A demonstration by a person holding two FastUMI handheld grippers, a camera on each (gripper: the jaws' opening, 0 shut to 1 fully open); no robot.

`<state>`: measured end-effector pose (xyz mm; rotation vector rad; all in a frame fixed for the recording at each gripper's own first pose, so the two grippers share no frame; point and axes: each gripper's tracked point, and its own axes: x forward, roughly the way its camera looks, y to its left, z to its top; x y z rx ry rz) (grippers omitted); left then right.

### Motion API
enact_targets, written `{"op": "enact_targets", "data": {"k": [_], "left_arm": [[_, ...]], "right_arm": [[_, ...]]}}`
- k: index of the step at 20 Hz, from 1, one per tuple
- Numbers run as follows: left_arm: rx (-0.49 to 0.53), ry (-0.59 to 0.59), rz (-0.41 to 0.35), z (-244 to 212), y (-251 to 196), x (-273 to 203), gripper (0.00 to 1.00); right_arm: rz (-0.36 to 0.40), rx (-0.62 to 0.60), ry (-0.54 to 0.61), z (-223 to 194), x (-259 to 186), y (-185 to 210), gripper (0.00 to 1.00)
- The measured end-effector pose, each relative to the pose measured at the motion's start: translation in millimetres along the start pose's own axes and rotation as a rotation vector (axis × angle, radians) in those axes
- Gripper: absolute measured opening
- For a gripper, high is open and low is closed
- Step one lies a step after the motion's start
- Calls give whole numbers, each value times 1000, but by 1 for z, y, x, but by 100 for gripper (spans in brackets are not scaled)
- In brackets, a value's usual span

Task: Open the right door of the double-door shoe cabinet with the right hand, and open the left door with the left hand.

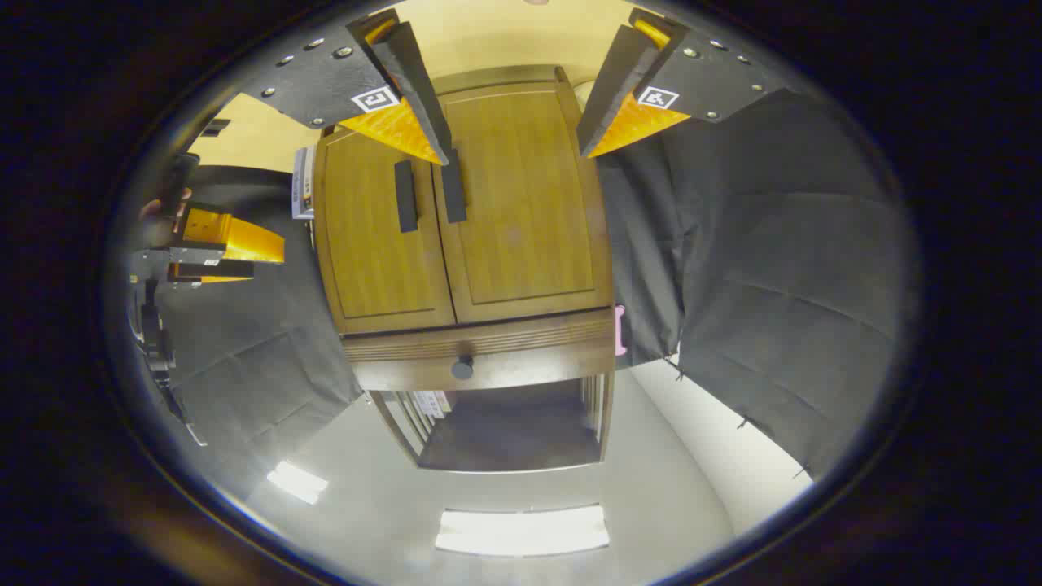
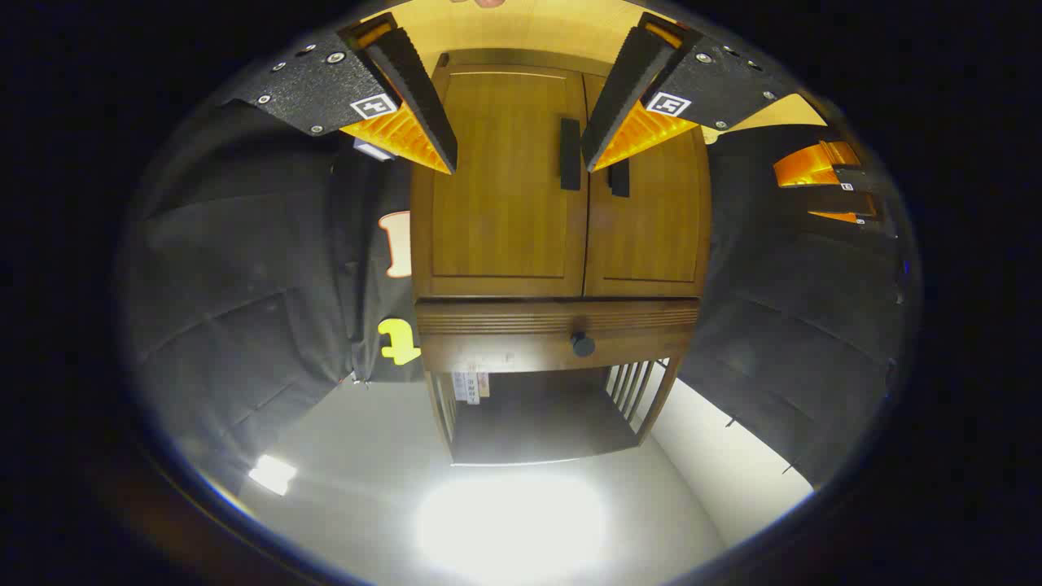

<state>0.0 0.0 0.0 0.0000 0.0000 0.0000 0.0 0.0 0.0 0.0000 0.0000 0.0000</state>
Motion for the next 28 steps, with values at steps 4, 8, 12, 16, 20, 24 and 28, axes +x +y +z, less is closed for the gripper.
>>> {"op": "enact_targets", "data": {"k": [4, 8, 12, 16, 20, 24, 28], "left_arm": [[-80, -13, -48, 10, -4, -6, 93], [-83, -8, -51, 9, -5, -6, 92], [-85, -5, -62, 8, -5, -8, 87], [-96, 1, -65, 5, -6, -7, 88], [-96, 36, -54, -11, -5, 3, 92], [-100, 60, -27, -20, -4, 12, 90], [-102, 87, -10, -42, 6, 29, 90]], "right_arm": [[-23, -93, 83, -16, -7, 5, 95], [45, -49, 117, -21, -15, 27, 95], [46, -19, 104, -14, -18, 34, 95], [40, -17, 117, -22, -19, 30, 95], [48, 25, 140, -35, -12, 31, 95], [50, 16, 169, -48, 7, 35, 95], [57, 25, 201, -67, 37, 42, 95]]}}
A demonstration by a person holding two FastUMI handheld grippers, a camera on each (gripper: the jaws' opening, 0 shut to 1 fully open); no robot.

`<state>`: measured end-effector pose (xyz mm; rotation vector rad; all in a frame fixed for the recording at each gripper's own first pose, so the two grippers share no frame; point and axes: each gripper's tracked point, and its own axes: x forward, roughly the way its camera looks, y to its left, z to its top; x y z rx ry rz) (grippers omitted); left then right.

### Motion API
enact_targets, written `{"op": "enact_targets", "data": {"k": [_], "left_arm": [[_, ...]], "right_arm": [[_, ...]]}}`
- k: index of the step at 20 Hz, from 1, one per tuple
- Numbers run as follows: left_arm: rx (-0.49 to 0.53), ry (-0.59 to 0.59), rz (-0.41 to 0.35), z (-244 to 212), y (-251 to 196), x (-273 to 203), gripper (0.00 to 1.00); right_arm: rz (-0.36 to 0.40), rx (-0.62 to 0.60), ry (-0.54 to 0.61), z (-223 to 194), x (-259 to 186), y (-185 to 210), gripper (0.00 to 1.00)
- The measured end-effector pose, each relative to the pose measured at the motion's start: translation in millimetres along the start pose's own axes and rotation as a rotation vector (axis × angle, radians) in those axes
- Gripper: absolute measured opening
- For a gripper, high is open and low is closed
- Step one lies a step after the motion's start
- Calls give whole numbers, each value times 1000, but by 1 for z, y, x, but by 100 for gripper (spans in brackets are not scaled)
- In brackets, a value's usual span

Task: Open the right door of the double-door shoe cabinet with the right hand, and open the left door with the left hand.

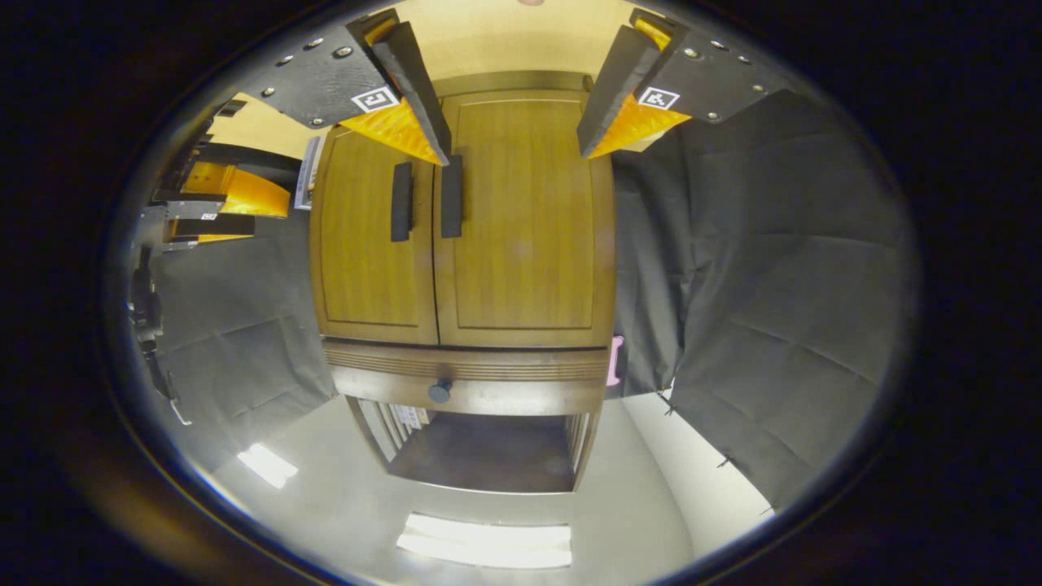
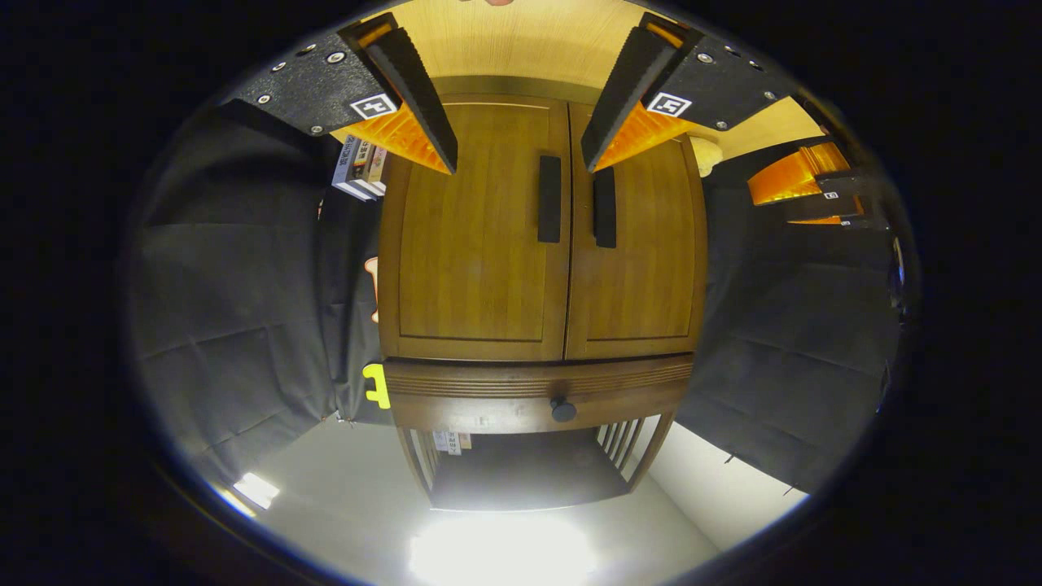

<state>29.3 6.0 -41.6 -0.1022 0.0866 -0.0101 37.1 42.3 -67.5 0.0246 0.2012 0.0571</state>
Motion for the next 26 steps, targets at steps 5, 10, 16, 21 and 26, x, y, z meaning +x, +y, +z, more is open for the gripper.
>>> {"op": "enact_targets", "data": {"k": [5, 10, 16, 21, 26], "left_arm": [[7, 14, 29, -7, 14, 20, 90], [21, 13, 42, -4, 39, 41, 90], [17, 4, 80, 2, 48, 44, 92], [71, 28, 109, -3, 52, 46, 90], [40, 51, 76, -5, 50, 46, 89]], "right_arm": [[32, 55, 18, -4, 57, 21, 95], [15, 40, 42, -10, 119, 28, 95], [-6, 55, 53, -23, 175, 21, 95], [-14, 74, 88, -35, 198, 17, 95], [4, 82, 98, -44, 209, 14, 89]]}}
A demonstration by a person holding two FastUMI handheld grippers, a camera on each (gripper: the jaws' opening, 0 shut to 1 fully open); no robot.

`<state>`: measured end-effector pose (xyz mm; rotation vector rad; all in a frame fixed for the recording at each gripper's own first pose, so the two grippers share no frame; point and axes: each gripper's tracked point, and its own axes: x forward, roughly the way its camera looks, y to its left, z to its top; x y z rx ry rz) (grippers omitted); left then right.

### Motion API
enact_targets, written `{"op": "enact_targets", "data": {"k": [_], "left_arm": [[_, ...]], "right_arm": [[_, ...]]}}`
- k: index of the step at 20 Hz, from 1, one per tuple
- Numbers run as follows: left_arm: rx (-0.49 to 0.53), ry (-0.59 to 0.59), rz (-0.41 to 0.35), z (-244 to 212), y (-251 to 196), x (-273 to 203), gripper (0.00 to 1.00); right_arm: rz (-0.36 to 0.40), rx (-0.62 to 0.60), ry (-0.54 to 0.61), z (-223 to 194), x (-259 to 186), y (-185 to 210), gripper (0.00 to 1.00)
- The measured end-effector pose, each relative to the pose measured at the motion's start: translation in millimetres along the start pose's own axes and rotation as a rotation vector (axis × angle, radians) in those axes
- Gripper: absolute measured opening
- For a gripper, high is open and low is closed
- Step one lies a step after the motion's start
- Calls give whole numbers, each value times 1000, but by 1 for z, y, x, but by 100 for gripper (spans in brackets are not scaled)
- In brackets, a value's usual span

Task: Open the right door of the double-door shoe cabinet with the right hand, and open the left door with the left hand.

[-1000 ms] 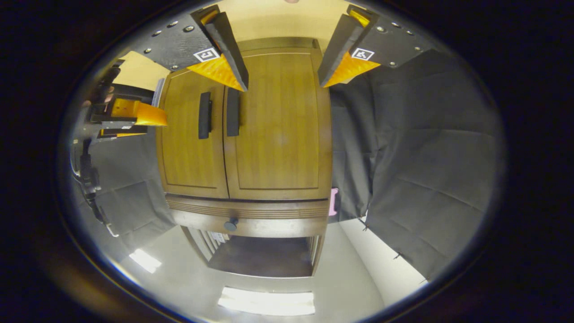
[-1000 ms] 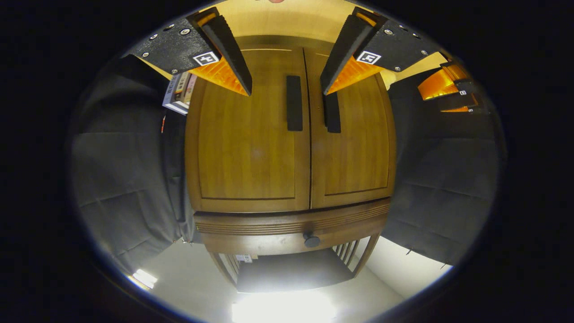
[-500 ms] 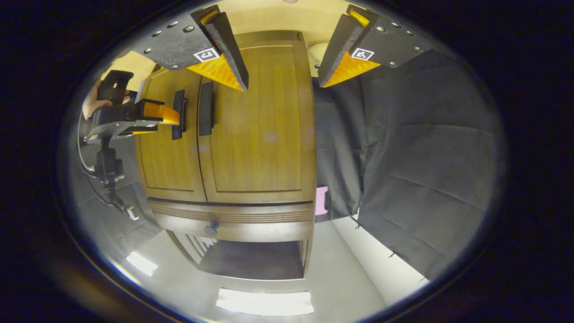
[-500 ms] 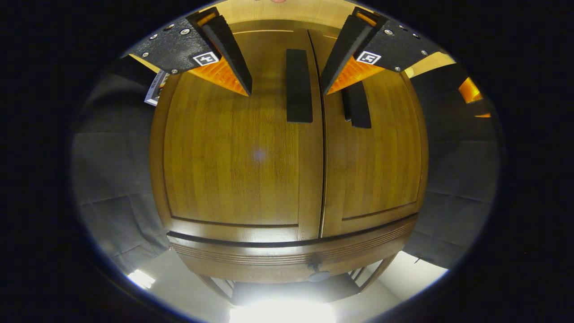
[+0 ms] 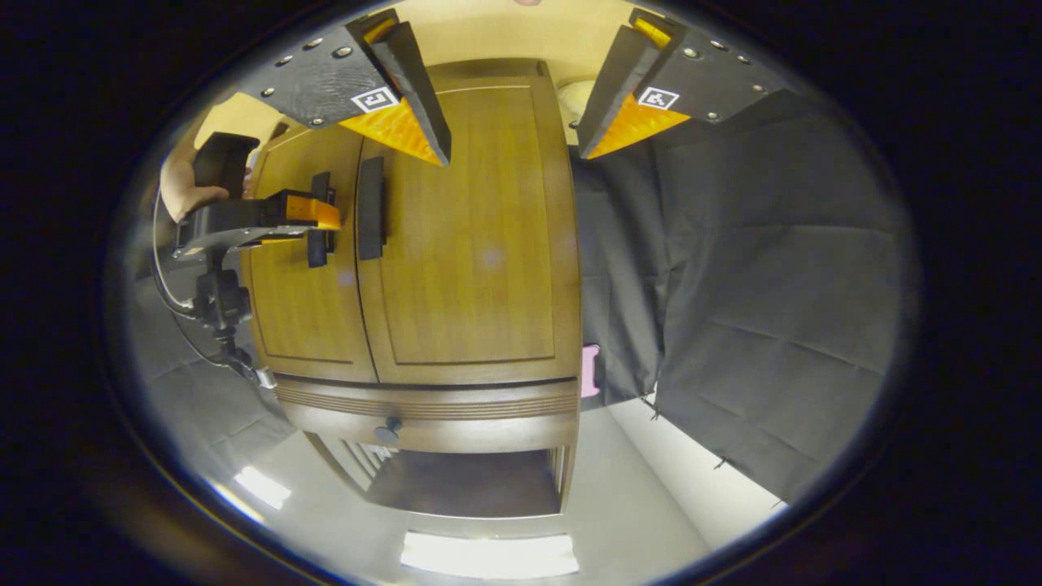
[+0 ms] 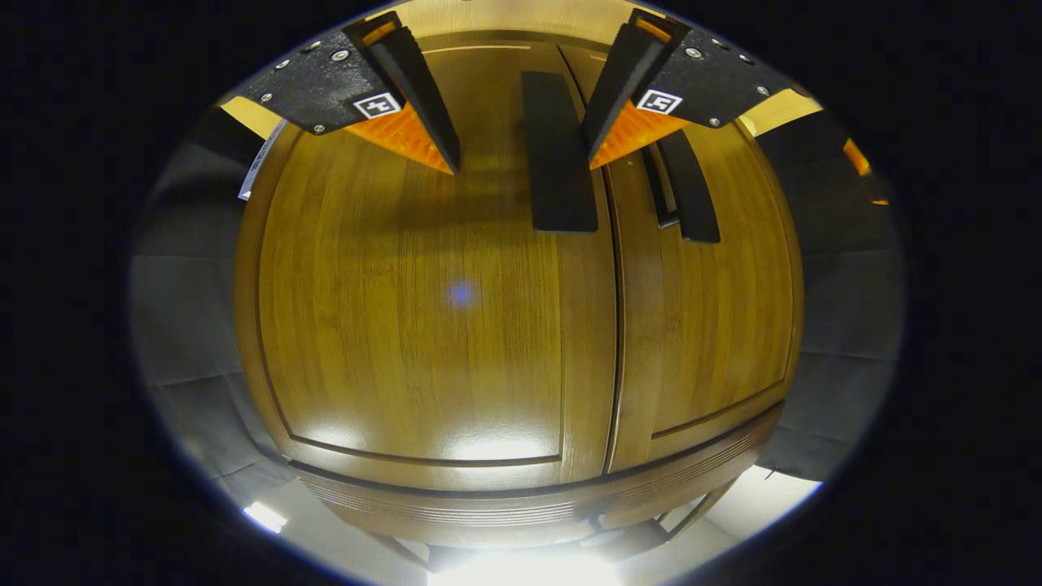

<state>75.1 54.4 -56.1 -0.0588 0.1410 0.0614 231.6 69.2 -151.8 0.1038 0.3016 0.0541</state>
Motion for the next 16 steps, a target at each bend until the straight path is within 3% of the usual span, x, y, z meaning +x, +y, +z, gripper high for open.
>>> {"op": "enact_targets", "data": {"k": [3, 6, 9, 10, 16], "left_arm": [[0, 14, -13, -5, -4, 5, 89], [-28, 24, -29, -10, -8, 10, 89], [-57, 41, -29, -13, -11, 6, 87], [-60, 39, -33, -11, -12, 6, 93], [-57, 36, -74, -14, -21, 10, 90]], "right_arm": [[11, 10, 4, 0, 2, 7, 82], [17, -5, 4, -1, 3, 13, 63], [27, -25, 9, -1, 4, 20, 51], [20, -43, -1, -2, 1, 20, 35], [93, -34, -28, -1, -5, 20, 22]]}}
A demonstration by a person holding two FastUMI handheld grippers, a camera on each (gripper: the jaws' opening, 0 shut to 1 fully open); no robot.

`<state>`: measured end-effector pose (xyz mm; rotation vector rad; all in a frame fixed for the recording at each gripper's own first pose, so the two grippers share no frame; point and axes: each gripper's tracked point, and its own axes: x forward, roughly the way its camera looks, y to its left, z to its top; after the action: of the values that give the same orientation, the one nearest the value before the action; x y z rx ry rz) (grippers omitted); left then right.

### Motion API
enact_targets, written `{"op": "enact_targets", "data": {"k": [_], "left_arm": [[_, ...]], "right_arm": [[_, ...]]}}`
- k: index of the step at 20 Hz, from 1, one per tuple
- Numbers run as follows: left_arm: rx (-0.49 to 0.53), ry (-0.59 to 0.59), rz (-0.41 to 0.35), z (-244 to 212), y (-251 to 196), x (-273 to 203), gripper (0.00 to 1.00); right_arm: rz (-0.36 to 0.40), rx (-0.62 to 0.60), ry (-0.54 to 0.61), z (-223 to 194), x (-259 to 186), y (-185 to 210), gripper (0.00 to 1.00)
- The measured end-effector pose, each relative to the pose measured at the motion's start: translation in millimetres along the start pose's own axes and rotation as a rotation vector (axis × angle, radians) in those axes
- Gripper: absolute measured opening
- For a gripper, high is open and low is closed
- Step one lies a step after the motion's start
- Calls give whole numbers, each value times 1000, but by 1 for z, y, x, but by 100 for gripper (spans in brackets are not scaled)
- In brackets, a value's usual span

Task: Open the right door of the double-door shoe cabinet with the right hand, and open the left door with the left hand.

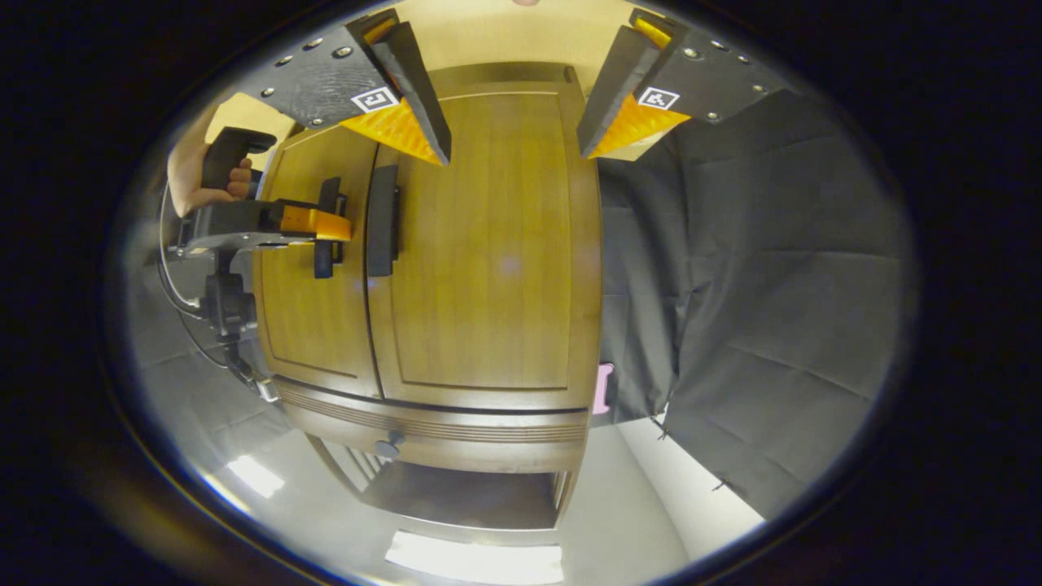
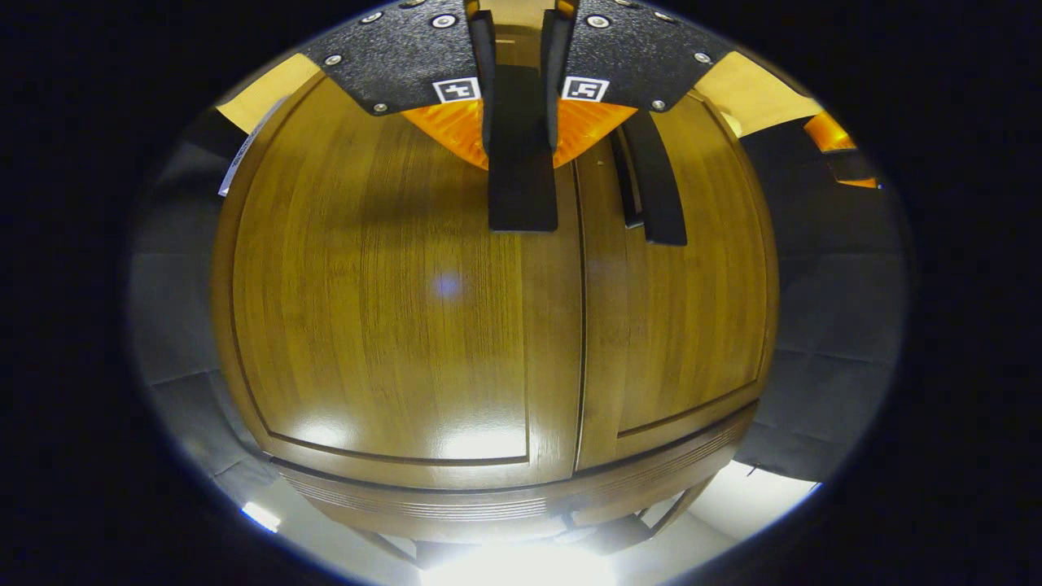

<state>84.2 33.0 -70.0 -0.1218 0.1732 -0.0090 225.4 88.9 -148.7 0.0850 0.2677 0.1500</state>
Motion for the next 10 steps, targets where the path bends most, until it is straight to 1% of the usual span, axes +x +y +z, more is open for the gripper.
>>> {"op": "enact_targets", "data": {"k": [1, 2, 3, 6, 9, 10], "left_arm": [[-1, 3, -7, 0, -2, -1, 90], [-3, 3, -13, 1, -3, 0, 92], [-7, 0, -19, 3, -3, 1, 90], [-9, 3, -54, 11, -1, 10, 91], [-3, 2, -52, 22, 11, 22, 92], [-8, 0, -56, 21, 10, 26, 90]], "right_arm": [[5, -8, -1, 1, -5, 0, 22], [13, -8, -2, 0, -13, 2, 21], [26, 2, -4, 0, -21, 2, 21], [68, 11, -7, 2, -45, 1, 21], [95, 23, -20, 6, -69, -2, 21], [98, 24, -22, 5, -79, -3, 21]]}}
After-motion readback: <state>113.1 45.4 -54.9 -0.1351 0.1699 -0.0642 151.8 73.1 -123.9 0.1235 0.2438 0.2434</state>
